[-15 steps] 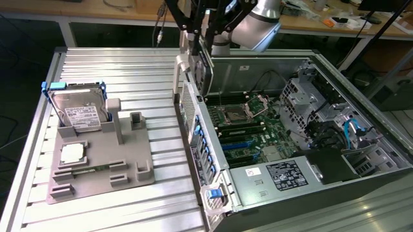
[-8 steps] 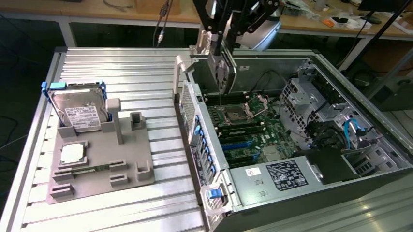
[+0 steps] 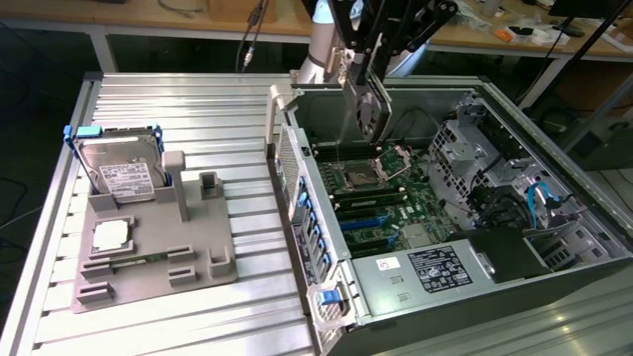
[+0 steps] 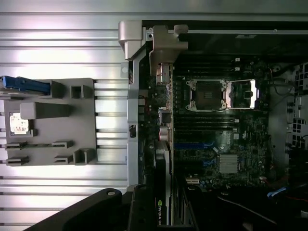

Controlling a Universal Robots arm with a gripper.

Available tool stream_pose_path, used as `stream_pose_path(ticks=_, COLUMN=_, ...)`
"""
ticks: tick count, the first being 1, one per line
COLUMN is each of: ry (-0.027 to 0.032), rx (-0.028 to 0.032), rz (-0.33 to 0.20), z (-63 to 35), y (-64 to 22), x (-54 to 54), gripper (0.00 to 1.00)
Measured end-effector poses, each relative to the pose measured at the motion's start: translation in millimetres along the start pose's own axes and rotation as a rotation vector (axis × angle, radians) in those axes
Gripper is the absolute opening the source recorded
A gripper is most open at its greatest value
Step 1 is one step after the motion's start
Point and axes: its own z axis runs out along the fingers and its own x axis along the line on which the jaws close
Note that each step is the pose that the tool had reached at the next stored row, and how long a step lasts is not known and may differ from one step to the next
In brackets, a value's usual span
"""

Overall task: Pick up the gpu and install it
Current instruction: 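Pick up the gpu and move the gpu toward the slot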

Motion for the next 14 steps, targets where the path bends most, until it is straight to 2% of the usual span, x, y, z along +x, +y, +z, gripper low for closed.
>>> stream_pose_path(ticks=14, ry=0.0023, rx=-0.0001, rz=0.0, z=-0.2, y=-0.2, x=-53.6, gripper=0.27)
